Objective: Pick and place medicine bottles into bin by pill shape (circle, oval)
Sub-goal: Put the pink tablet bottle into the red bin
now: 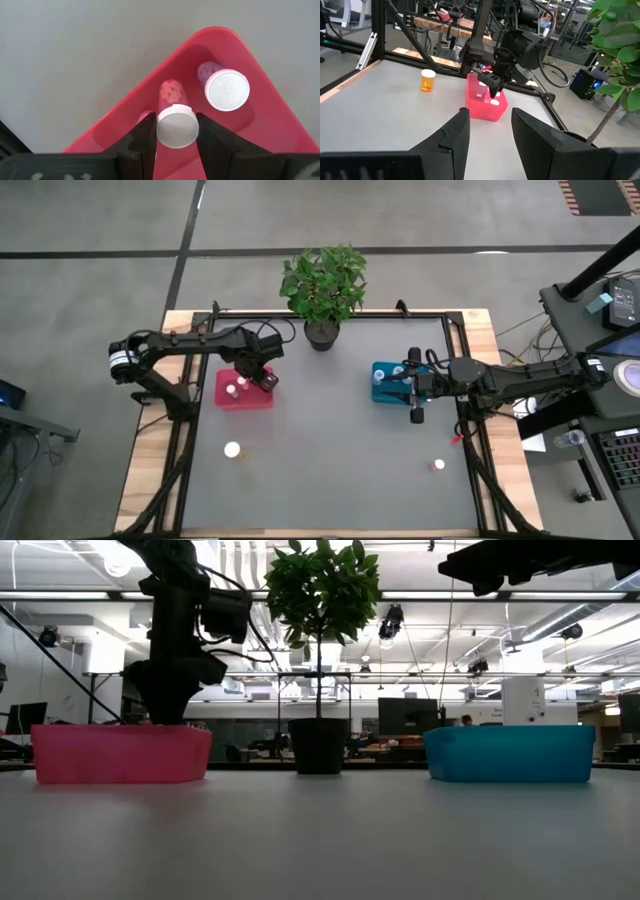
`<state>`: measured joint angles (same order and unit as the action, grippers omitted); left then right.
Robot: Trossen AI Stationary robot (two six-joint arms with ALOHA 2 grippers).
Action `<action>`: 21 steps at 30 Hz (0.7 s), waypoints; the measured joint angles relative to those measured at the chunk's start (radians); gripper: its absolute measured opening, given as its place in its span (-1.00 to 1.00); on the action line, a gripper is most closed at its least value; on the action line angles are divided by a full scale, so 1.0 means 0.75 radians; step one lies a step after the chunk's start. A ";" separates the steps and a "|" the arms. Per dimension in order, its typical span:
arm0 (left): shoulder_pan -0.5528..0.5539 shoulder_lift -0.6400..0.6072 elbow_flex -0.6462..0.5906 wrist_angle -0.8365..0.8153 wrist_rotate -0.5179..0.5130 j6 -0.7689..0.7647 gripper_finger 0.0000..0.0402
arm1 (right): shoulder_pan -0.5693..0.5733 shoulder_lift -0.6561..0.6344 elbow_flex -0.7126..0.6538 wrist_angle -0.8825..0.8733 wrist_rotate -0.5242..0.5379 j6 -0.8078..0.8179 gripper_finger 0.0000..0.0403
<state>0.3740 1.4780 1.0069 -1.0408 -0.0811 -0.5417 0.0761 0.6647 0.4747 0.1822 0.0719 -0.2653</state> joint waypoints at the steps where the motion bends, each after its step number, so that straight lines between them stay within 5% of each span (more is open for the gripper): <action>1: 0.000 0.000 0.000 0.003 0.000 -0.001 -0.51 | 0.000 0.000 0.000 0.000 0.000 0.000 -0.32; 21: -0.001 0.072 -0.001 0.017 -0.005 -0.004 -0.43 | 0.000 -0.001 0.000 -0.008 0.001 -0.008 -0.32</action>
<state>0.3733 1.5317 1.0065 -1.0284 -0.0847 -0.5447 0.0759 0.6643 0.4747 0.1763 0.0727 -0.2714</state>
